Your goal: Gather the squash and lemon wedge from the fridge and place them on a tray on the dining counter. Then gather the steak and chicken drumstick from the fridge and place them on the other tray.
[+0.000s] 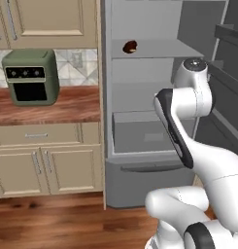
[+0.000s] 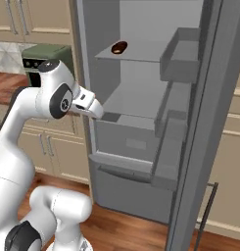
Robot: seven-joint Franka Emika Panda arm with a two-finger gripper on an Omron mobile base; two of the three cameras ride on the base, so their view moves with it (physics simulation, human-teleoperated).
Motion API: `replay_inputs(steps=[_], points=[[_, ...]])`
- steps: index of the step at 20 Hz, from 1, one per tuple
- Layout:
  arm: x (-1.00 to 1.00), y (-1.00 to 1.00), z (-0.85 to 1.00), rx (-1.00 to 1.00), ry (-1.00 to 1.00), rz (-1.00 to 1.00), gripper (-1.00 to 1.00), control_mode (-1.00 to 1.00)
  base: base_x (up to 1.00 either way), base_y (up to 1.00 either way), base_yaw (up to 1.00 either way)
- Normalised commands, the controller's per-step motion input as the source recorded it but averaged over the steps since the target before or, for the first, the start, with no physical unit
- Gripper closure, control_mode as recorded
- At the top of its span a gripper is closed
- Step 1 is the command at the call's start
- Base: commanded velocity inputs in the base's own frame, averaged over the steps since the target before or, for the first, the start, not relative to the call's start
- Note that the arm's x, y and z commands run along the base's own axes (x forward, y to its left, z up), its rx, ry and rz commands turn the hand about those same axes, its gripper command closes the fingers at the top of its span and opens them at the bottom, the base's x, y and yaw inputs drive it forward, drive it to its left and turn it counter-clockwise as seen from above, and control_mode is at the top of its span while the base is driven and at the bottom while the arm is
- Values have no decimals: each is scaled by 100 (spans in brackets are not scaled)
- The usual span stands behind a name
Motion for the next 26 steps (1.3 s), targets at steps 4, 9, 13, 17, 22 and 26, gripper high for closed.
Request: replay_inputs(steps=[4,9,13,17,22,26], points=[[0,0,0,0,0,0,-100,100,10,-31,-17],[0,0,0,0,0,0,-100,100,30,0,-22],[0,0,0,0,0,0,-100,100,41,0,-21],[0,0,0,0,0,0,-100,100,42,2,-19],[0,0,0,0,0,0,-100,100,47,4,-15],[0,0,0,0,0,0,-100,100,53,12,-5]])
